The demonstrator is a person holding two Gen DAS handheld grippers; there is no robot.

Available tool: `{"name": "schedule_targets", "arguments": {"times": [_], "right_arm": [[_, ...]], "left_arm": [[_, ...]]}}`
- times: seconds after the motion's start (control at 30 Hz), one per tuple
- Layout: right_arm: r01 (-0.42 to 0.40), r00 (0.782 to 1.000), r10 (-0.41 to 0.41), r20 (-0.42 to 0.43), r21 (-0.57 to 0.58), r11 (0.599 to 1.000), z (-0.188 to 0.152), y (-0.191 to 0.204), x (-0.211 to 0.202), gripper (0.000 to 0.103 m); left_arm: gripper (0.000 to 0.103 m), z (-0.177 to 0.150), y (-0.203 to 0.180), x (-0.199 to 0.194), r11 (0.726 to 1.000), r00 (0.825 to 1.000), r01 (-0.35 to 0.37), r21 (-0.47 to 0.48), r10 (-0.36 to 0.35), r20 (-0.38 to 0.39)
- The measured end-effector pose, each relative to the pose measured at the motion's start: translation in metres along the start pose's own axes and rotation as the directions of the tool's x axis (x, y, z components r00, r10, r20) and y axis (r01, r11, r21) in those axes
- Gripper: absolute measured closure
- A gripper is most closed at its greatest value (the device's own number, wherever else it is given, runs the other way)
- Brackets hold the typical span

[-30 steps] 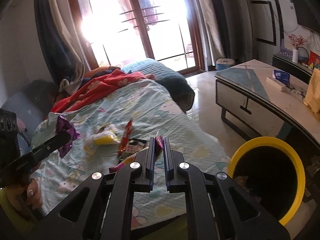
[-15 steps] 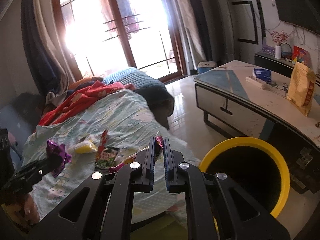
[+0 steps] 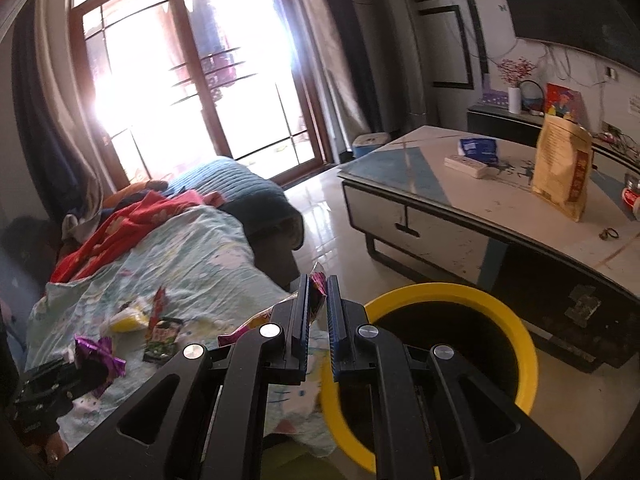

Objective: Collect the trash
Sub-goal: 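Carry both wrappers over the yellow bin with both grippers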

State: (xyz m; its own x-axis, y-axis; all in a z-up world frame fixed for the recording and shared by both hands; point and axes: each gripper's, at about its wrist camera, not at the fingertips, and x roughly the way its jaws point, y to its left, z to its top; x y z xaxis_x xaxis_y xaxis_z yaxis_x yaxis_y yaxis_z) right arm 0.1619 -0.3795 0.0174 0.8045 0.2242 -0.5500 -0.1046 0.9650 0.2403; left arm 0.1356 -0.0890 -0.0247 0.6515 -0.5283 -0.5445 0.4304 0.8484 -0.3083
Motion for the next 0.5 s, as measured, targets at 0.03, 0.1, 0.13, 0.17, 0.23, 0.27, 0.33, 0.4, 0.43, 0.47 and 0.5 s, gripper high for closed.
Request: {"name": "schedule_targets", "arguments": {"times": [0.03, 0.1, 0.13, 0.17, 0.23, 0.27, 0.33, 0.4, 0.43, 0.47, 0.5], "right_arm": [[0.006, 1.000, -0.006, 0.002, 0.009, 1.000, 0.000, -0.005, -0.001, 0.095], [0.017, 1.000, -0.017, 0.005, 0.020, 1.000, 0.001, -0.011, -0.001, 0.095], [0.023, 1.000, -0.023, 0.007, 0.024, 0.999, 0.001, -0.014, -0.001, 0.095], [0.031, 0.999, -0.031, 0.009, 0.028, 0.999, 0.001, -0.017, -0.001, 0.095], [0.042, 0.999, -0.043, 0.011, 0.038, 0.998, 0.001, -0.024, -0.002, 0.095], [0.045, 0.999, -0.046, 0.012, 0.043, 0.998, 0.001, -0.027, -0.002, 0.095], [0.054, 0.998, -0.054, 0.010, 0.052, 0.997, 0.001, -0.033, -0.001, 0.095], [0.061, 0.998, -0.061, 0.011, 0.064, 0.996, 0.000, -0.039, -0.002, 0.095], [0.064, 0.998, -0.065, 0.011, 0.069, 0.996, 0.000, -0.043, -0.002, 0.095], [0.070, 0.997, -0.071, 0.012, 0.074, 0.995, 0.000, -0.047, -0.002, 0.095], [0.076, 0.997, -0.077, 0.013, 0.079, 0.994, 0.000, -0.050, -0.003, 0.095]], "left_arm": [[0.084, 0.000, -0.002, 0.002, 1.000, 1.000, 0.002, 0.004, -0.002, -0.004], [0.084, -0.001, -0.006, 0.007, 1.000, 1.000, 0.009, 0.012, -0.009, -0.015], [0.084, -0.001, -0.008, 0.010, 1.000, 1.000, 0.014, 0.015, -0.013, -0.022], [0.084, -0.001, -0.011, 0.013, 1.000, 0.999, 0.019, 0.017, -0.018, -0.028], [0.084, -0.001, -0.017, 0.018, 0.999, 0.999, 0.027, 0.030, -0.026, -0.037], [0.084, -0.001, -0.020, 0.020, 0.999, 0.999, 0.030, 0.038, -0.029, -0.041], [0.084, -0.001, -0.026, 0.026, 0.998, 0.998, 0.038, 0.054, -0.036, -0.053], [0.084, -0.001, -0.034, 0.030, 0.997, 0.998, 0.043, 0.068, -0.039, -0.059], [0.084, -0.001, -0.038, 0.034, 0.996, 0.997, 0.048, 0.077, -0.043, -0.064], [0.084, 0.000, -0.042, 0.038, 0.995, 0.996, 0.053, 0.085, -0.047, -0.072], [0.084, 0.000, -0.046, 0.041, 0.994, 0.996, 0.057, 0.094, -0.049, -0.079]]}}
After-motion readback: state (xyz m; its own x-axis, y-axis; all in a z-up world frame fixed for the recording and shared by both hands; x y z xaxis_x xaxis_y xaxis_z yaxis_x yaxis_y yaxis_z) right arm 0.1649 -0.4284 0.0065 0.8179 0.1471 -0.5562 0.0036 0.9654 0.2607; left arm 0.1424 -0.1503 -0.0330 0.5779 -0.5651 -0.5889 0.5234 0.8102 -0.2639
